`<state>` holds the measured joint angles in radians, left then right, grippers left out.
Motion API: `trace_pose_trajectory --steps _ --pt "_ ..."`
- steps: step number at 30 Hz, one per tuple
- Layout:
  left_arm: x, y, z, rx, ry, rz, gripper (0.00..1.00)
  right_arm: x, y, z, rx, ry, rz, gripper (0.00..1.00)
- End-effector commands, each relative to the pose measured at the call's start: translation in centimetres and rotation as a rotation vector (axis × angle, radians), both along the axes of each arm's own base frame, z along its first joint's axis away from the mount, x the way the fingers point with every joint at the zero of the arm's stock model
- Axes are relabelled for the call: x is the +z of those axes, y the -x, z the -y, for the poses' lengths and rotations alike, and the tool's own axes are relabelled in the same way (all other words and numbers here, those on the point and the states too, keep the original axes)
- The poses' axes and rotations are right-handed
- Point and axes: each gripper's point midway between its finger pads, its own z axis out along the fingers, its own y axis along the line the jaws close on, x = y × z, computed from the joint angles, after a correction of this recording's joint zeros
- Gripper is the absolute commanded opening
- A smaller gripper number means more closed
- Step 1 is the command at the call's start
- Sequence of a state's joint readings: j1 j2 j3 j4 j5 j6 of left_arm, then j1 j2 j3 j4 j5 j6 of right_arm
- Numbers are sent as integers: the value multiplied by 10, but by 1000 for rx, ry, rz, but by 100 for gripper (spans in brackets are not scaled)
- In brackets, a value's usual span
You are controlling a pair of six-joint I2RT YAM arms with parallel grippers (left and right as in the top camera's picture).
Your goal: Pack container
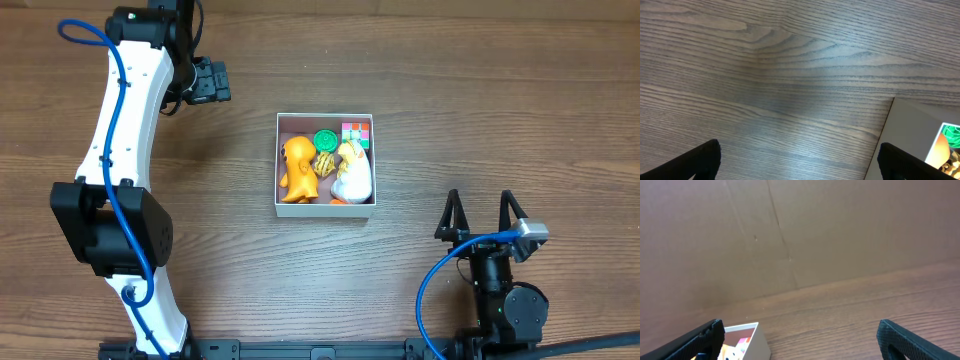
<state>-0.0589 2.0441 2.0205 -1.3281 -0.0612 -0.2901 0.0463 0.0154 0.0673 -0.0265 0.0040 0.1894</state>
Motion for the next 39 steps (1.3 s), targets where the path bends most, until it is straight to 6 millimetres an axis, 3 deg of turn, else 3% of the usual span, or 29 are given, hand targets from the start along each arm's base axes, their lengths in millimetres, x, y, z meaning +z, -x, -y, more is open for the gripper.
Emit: trace_pose_trajectory --steps 1,14,39 --pt "7 -2 0 21 5 22 100 -10 -2 -1 6 4 -5 100" --pt "7 -2 0 20 5 22 100 -41 -4 -1 6 9 -105 100" --pt "7 -2 0 21 5 22 100 -40 -4 -1 5 9 -104 100"
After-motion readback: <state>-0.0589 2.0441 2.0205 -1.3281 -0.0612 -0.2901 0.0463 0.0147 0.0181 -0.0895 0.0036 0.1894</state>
